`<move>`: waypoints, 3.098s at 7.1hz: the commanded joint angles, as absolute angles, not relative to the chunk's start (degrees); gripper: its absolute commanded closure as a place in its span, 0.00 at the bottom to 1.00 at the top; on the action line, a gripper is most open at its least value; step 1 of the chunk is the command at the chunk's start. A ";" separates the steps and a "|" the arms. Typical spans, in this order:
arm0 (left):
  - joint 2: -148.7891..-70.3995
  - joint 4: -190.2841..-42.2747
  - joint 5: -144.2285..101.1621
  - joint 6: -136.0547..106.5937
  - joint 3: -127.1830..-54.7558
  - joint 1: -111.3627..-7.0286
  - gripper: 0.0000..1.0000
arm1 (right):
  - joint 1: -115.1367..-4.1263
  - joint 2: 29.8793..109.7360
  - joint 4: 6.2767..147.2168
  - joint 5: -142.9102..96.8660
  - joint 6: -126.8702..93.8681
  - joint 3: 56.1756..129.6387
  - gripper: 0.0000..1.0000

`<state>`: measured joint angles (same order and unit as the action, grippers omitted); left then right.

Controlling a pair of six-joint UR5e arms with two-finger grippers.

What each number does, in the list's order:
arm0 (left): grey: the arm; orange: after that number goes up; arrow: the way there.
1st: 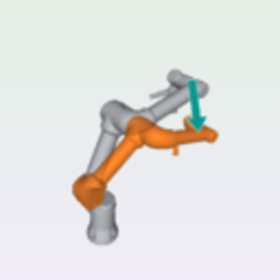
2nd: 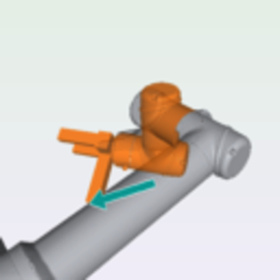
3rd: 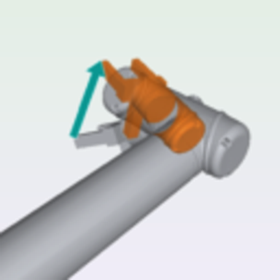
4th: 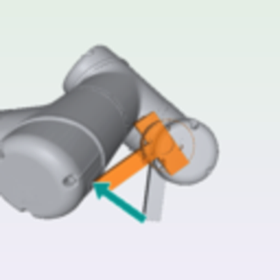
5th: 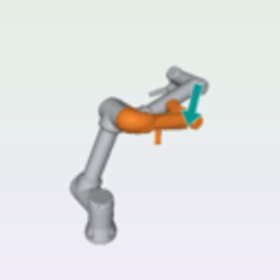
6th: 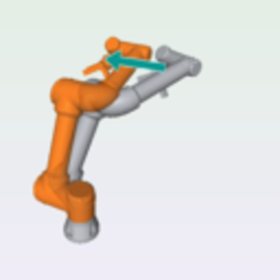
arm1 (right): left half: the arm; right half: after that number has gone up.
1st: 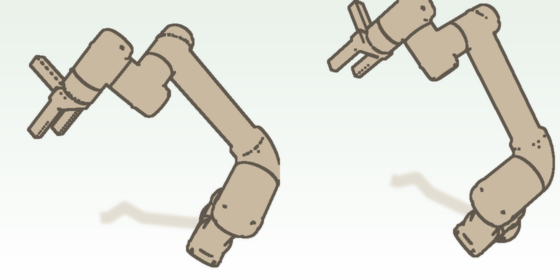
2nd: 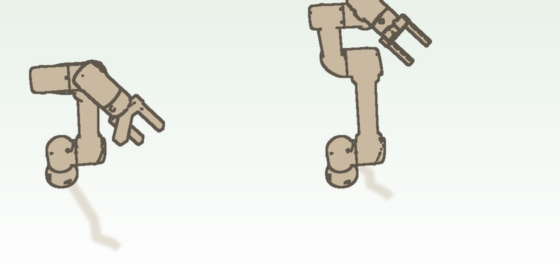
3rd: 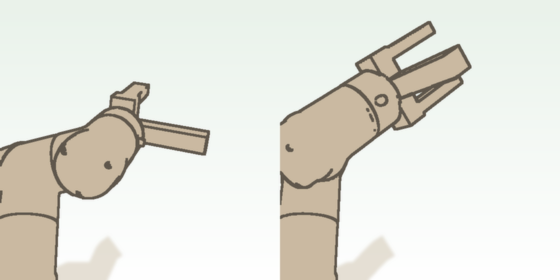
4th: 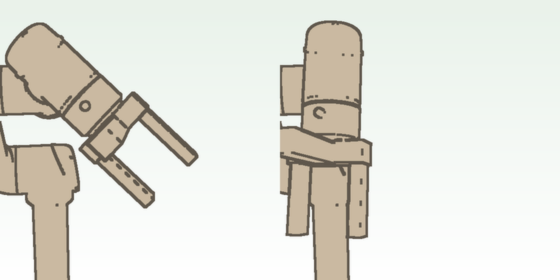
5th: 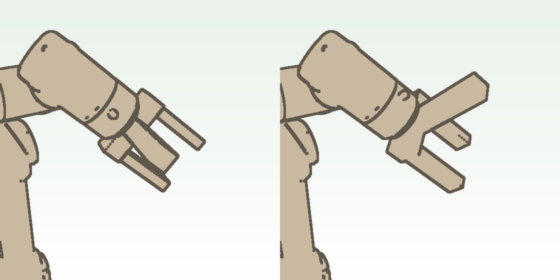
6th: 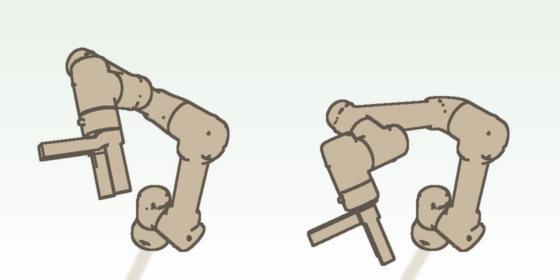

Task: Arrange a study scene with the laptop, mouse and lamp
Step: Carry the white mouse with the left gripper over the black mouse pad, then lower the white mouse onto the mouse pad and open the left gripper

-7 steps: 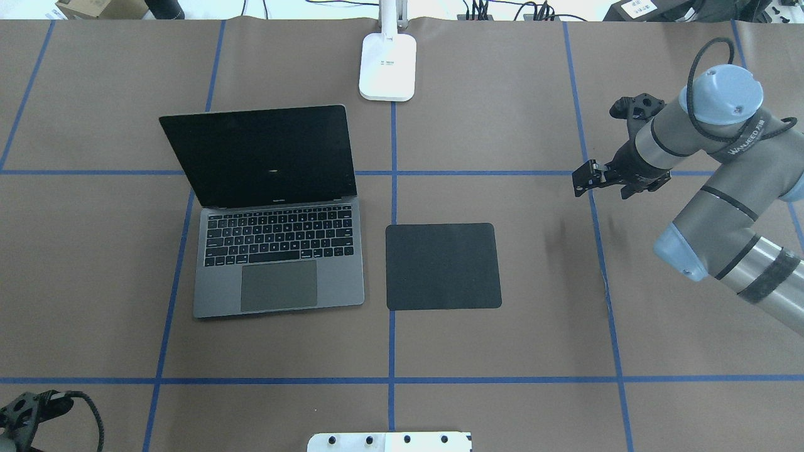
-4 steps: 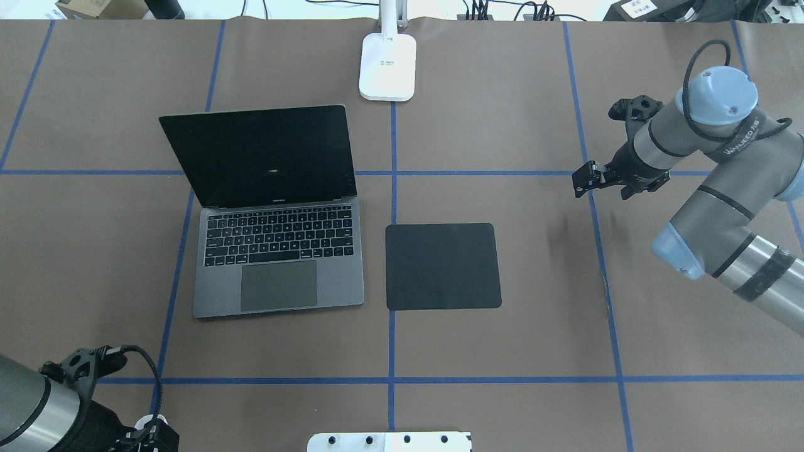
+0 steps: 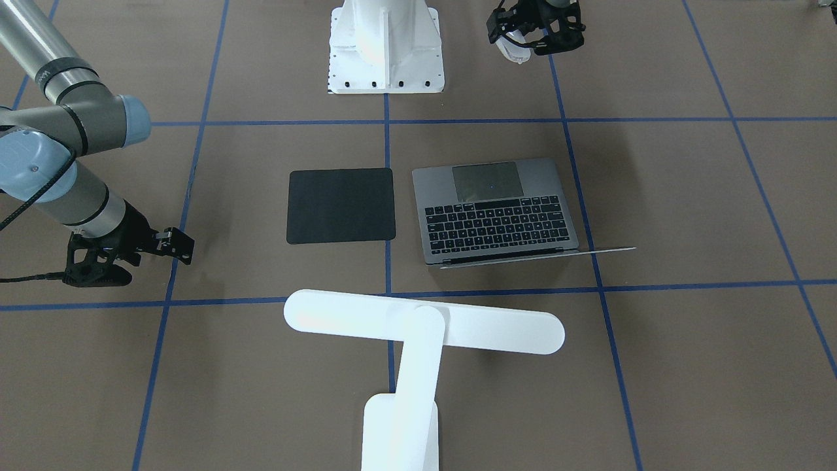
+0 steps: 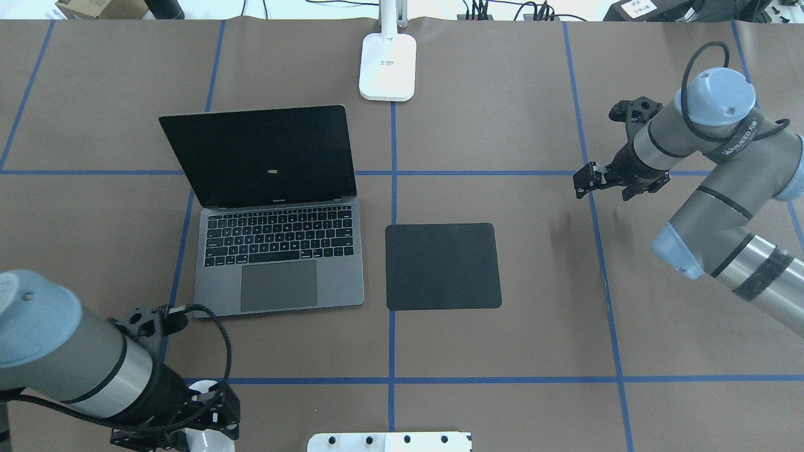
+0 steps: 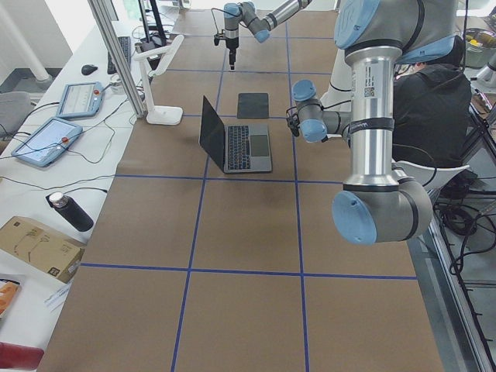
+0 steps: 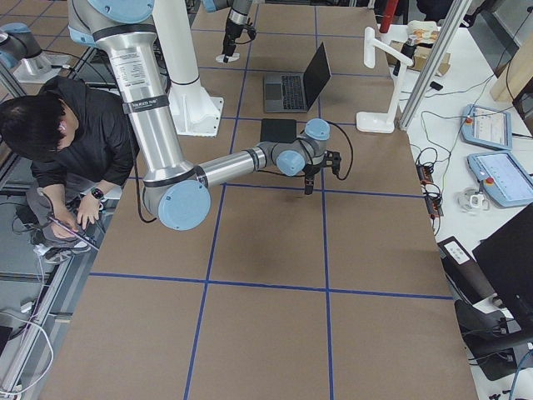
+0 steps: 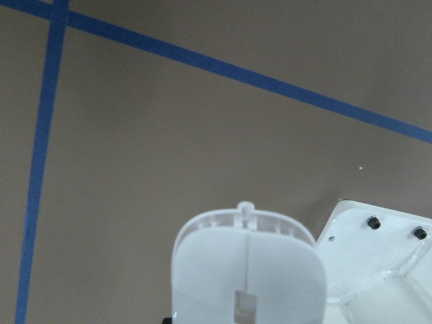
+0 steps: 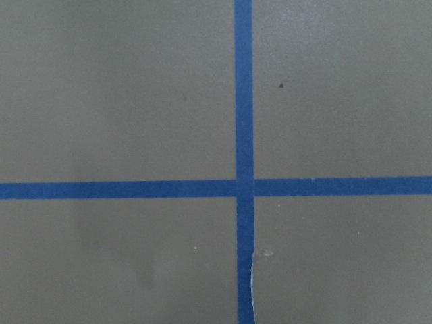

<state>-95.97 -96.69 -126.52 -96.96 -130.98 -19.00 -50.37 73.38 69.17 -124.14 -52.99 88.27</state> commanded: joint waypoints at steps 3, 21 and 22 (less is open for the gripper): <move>-119.49 -83.41 -126.21 -92.39 -118.08 -24.24 0.77 | -51.93 73.92 69.69 -124.89 -52.91 88.33 0.01; -157.49 -88.24 -117.42 -69.87 -60.66 -27.42 0.79 | -69.35 81.47 77.96 -132.19 -30.85 90.00 0.01; -157.50 -88.50 -117.42 -69.87 -59.60 -27.07 0.79 | -69.35 81.47 77.96 -132.19 -30.85 90.00 0.01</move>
<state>-157.16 -88.11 -117.42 -69.85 -61.09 -27.40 -69.38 81.44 77.96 -132.19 -30.85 90.04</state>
